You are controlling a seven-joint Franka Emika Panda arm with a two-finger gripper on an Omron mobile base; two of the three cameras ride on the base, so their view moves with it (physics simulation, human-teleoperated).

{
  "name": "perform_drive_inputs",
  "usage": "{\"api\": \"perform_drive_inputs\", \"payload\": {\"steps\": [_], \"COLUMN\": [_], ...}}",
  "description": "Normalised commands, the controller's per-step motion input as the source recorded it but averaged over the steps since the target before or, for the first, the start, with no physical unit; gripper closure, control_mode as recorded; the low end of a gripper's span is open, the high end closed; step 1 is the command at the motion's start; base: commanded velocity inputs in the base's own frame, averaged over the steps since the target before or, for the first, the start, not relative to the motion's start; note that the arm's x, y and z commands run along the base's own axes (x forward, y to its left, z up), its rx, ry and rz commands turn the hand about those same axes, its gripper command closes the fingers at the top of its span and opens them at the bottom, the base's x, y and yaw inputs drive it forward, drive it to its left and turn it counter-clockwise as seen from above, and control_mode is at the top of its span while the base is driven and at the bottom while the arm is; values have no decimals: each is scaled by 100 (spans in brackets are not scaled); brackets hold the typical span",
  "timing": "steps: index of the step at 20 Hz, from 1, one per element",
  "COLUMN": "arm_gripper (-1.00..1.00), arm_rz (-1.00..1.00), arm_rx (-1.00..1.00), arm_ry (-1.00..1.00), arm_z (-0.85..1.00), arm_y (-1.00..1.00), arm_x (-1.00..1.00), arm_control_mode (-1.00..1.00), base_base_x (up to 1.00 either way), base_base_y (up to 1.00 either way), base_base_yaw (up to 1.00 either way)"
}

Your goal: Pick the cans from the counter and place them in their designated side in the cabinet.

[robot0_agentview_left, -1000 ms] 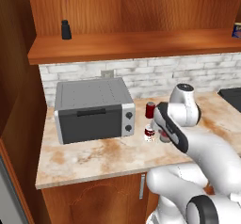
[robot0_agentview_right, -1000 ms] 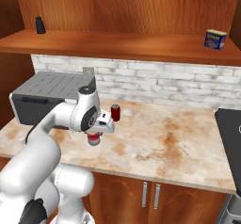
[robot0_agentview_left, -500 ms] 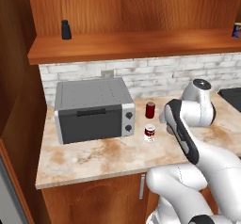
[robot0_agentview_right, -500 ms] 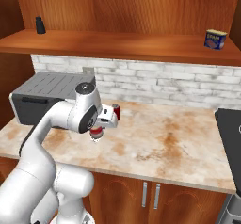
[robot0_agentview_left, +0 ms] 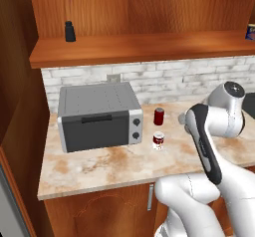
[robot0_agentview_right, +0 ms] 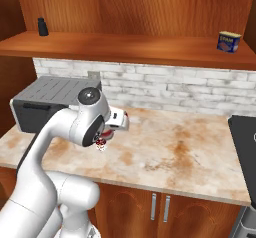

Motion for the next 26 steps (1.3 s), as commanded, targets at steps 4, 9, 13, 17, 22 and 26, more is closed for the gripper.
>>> {"api": "perform_drive_inputs", "payload": {"steps": [4,9,13,17,22,26], "arm_gripper": [100,100,100,100,100,100], "arm_rz": [0,0,0,0,0,0], "arm_rx": [0,0,0,0,0,0], "arm_ry": [-13,-6,0,0,0,0], "arm_z": [49,55,50,44,32,25], "arm_y": [-18,-19,-21,-25,-25,-23], "arm_x": [-15,-20,-28,-35,-40,-44], "arm_control_mode": [-100,-100,-100,-100,-100,-100], "base_base_x": [0,0,0,0,0,0], "base_base_y": [0,0,0,0,0,0], "base_base_yaw": [0,0,0,0,0,0]}}
